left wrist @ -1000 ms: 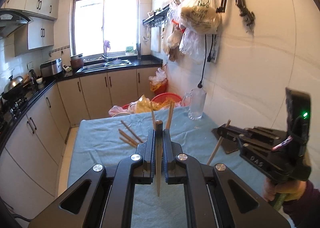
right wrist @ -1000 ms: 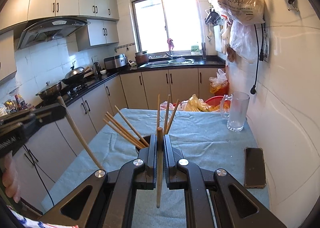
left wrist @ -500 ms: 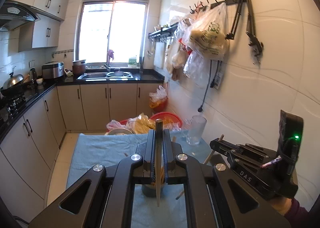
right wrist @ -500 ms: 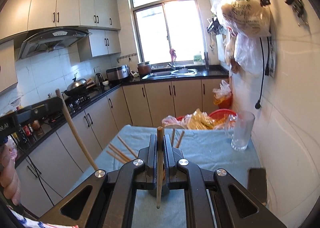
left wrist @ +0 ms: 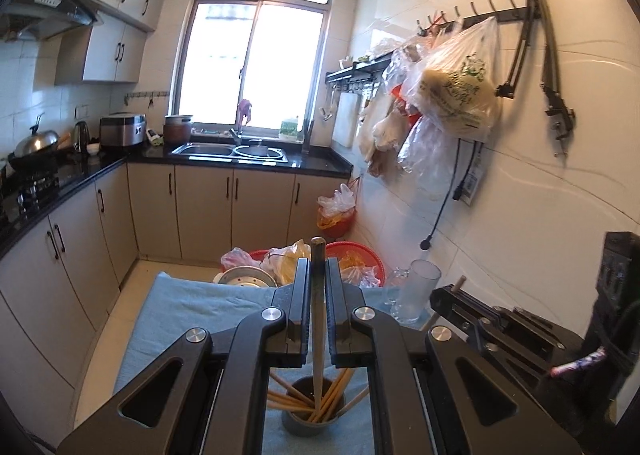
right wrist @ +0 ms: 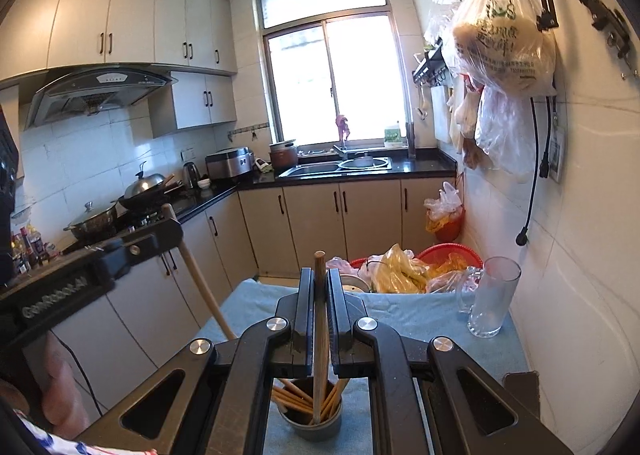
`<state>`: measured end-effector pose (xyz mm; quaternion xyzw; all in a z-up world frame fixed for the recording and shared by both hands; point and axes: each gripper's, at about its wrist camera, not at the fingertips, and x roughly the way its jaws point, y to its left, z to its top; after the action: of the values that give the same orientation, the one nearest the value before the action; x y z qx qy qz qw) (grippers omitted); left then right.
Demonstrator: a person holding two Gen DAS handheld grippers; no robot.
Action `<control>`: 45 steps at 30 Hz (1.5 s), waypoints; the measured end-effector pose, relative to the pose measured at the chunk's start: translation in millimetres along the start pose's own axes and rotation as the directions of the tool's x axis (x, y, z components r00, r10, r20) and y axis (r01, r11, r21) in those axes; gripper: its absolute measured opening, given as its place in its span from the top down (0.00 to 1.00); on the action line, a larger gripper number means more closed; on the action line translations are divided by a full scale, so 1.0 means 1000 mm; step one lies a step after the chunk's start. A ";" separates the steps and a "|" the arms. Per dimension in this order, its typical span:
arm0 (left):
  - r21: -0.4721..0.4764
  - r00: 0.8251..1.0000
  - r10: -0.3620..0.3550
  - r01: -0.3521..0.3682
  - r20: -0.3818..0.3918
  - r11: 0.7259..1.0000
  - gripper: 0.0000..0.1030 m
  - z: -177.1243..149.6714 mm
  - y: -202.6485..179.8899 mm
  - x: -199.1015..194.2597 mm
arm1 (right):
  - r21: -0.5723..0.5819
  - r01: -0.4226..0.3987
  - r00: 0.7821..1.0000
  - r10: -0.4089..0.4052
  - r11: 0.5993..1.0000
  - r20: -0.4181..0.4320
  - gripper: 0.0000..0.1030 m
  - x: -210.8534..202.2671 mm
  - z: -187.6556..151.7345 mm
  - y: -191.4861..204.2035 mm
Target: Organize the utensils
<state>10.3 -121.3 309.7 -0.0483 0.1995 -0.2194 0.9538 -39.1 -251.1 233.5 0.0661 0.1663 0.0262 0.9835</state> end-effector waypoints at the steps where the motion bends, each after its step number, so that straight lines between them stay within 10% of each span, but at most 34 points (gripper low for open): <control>1: -0.005 1.000 0.005 -0.005 -0.004 1.000 0.94 -0.001 0.002 0.006 | 0.006 0.003 1.000 -0.003 1.000 0.001 0.94 0.003 0.000 -0.002; 39: 0.072 0.992 0.044 -0.036 -0.114 0.997 0.93 -0.058 0.004 0.053 | 0.095 0.010 0.982 0.008 0.995 -0.188 0.94 0.074 -0.077 -0.029; 45: 0.064 0.994 0.067 -0.061 -0.092 0.996 0.64 -0.059 0.005 0.044 | 0.103 0.012 0.980 0.009 0.995 -0.197 0.94 0.076 -0.080 -0.030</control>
<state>25.1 -136.5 238.6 -0.0023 0.2387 -0.1969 0.9509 7.1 -265.7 130.4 0.1140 0.2639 0.0231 0.9575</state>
